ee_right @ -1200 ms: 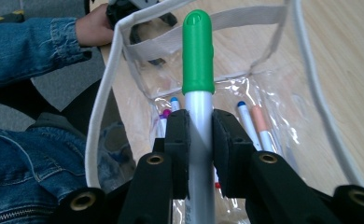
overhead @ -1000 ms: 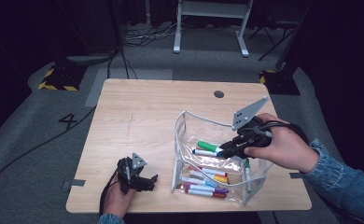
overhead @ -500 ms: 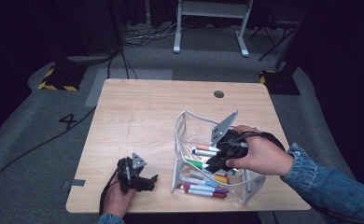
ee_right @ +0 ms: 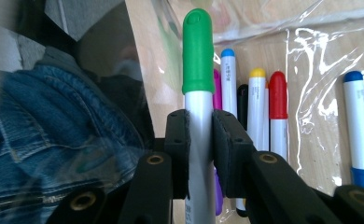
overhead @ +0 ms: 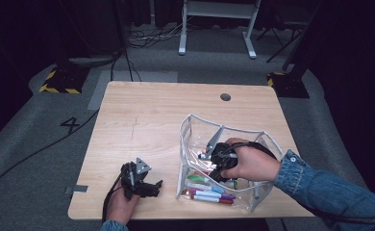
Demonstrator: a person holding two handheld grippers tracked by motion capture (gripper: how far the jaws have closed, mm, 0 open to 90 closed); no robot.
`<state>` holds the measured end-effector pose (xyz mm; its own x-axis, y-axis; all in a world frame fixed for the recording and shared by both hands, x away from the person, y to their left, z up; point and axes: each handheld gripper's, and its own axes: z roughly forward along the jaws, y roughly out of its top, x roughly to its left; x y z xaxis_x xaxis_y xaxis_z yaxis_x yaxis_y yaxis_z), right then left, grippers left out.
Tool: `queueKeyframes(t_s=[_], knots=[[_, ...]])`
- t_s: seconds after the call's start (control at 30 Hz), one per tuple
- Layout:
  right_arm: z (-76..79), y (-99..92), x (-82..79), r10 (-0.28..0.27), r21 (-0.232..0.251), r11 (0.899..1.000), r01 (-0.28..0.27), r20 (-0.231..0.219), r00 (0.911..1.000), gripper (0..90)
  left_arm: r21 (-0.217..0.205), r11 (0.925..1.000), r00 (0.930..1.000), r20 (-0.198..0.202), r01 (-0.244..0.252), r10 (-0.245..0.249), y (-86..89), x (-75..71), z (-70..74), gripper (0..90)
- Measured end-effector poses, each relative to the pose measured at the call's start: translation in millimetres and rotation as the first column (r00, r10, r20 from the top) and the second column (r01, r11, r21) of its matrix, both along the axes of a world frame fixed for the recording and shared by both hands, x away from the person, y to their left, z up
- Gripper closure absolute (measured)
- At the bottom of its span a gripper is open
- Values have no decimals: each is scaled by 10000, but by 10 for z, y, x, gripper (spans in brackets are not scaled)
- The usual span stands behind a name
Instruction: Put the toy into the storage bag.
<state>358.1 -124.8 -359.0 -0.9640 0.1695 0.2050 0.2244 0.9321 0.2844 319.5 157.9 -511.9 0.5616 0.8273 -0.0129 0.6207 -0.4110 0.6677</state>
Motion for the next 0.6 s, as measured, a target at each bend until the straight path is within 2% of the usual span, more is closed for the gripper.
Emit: queueKeyframes(t_s=[0.13,0.23,0.3,0.33,0.4,0.43,0.47,0.5,0.6], knots=[[-123,49,48,77,-415,9991,-83,-149,9999,770,3,10000,10000,0,17,-17,2,0,0,0],[-206,81,87,174,-688,9975,-178,-56,9998,765,3,10000,10000,-13,29,-29,2,0,1,0],[-255,90,111,283,-870,9958,-280,18,9996,650,2,10000,10000,-13,30,-30,2,0,1,0],[-261,89,122,449,-824,9957,-418,366,9983,581,0,10000,10000,-12,29,-29,2,0,1,0],[-241,74,121,361,-663,9973,-317,670,9971,491,-2,10000,10000,-12,33,-33,3,0,1,0],[-217,56,122,162,-464,9988,-132,648,9978,454,-2,10000,10000,-13,34,-34,3,0,1,0],[-155,11,126,-267,-10,9996,269,713,9971,397,-2,10000,10000,-12,35,-35,3,0,1,0],[-155,11,126,-267,-10,9996,269,713,9971,397,0,10000,10000,-6,35,-35,3,0,0,0],[-53,-67,136,-723,475,9966,678,1000,9924,351,2,10000,10000,-2,34,-34,3,0,0,0]])
